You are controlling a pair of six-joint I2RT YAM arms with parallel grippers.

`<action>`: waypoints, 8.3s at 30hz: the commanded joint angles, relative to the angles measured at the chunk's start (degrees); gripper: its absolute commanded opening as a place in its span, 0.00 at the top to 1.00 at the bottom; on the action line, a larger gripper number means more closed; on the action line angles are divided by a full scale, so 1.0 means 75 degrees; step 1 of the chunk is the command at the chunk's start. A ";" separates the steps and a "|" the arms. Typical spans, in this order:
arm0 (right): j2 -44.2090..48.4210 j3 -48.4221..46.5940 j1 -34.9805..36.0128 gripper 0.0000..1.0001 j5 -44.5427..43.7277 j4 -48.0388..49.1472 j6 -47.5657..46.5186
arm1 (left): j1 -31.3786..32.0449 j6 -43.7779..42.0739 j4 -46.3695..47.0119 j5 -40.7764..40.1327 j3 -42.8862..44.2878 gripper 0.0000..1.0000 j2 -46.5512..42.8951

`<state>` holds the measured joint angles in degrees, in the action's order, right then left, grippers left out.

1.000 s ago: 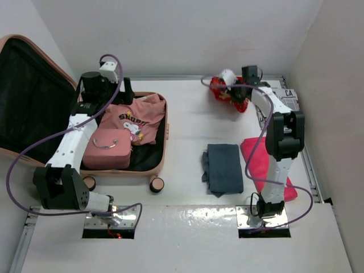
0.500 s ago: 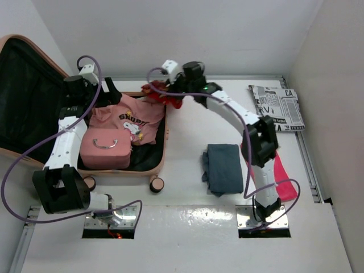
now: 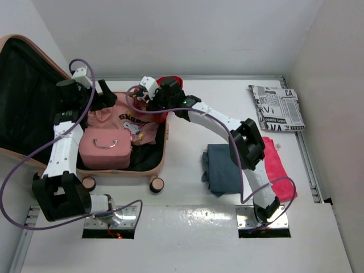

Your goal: Pack the luggage

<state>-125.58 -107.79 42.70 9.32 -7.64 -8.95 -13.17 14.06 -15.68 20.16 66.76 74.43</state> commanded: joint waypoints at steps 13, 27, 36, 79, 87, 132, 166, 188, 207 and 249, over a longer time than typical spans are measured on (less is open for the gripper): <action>0.1087 0.2601 0.1431 1.00 0.3339 -0.0270 -0.1217 | -0.0471 0.0082 0.0122 0.0441 0.0027 0.05 -0.0163; 0.0749 0.1799 0.1748 0.81 0.3890 -0.3069 -0.1549 | -0.0541 0.0152 0.0122 0.0581 0.0169 0.05 -0.0092; 0.0173 0.0215 0.1772 0.39 0.3363 -0.3561 -0.0963 | -0.0541 0.0152 0.0192 0.0920 0.0180 0.05 -0.0233; 0.8822 0.8758 -0.6887 0.30 0.1874 -0.4232 0.4299 | 0.7967 0.3033 0.0532 0.1648 -0.0268 0.04 0.3009; 0.8600 0.8513 -0.7427 0.30 0.2448 -0.4325 0.4053 | 0.8048 0.4043 0.0122 0.0665 0.0649 0.02 0.4570; 0.7029 0.7329 -0.6162 0.34 0.2694 -0.3376 0.3736 | 0.2063 -0.0809 -0.3206 0.2925 0.2574 1.00 0.1913; 0.6689 0.7188 -0.5447 0.35 0.2180 -0.3481 0.2905 | -0.0343 -0.5930 -0.2762 -0.3230 0.1400 0.79 0.4116; 0.7030 0.8430 -0.5096 0.30 -0.2180 -0.4770 0.1920 | 0.1169 -0.3528 -0.2807 -0.1492 0.4904 0.01 0.0951; 0.4100 0.8173 -0.4615 0.70 -0.2849 -0.4524 0.1955 | 0.1334 -0.3001 -0.2737 -0.1928 0.4447 0.01 0.0704; 0.4849 0.5056 -0.4322 1.00 0.4592 -0.1595 0.8869 | 0.7721 -0.0282 -0.0886 -0.0894 0.2852 0.17 0.3024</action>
<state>-92.66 -69.80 10.26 39.94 -23.68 54.48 43.81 12.51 -22.90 16.88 85.01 96.82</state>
